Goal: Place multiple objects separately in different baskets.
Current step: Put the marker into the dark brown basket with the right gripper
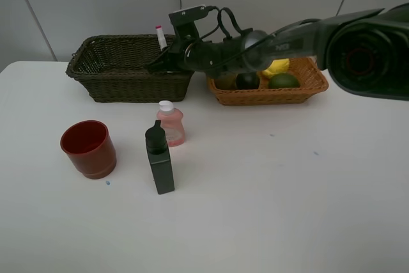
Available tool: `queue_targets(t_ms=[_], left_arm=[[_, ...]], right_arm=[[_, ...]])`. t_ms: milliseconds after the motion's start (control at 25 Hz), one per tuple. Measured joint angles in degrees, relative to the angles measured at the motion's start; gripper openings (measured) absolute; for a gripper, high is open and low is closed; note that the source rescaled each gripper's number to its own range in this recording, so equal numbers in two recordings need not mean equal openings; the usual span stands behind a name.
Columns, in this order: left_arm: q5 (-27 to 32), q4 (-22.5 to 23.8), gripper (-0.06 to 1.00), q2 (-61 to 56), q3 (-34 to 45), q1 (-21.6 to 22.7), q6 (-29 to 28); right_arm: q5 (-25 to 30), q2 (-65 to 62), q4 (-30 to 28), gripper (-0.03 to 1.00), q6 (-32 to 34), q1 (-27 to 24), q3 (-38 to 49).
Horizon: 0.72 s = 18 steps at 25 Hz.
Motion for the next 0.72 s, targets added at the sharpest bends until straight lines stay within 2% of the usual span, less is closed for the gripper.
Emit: queue_targets(t_ms=[600, 680, 720], left_arm=[[0.00, 0.00, 0.95, 0.00, 0.00, 0.00, 0.00], [0.00, 0.00, 0.95, 0.00, 0.00, 0.00, 0.00], [0.00, 0.00, 0.95, 0.00, 0.00, 0.00, 0.00]], right_arm=[[0.43, 0.05, -0.42, 0.00, 0.00, 0.00, -0.06], [0.68, 0.05, -0.42, 0.03, 0.00, 0.00, -0.06], [0.87, -0.06, -0.42, 0.08, 0.00, 0.05, -0.06]])
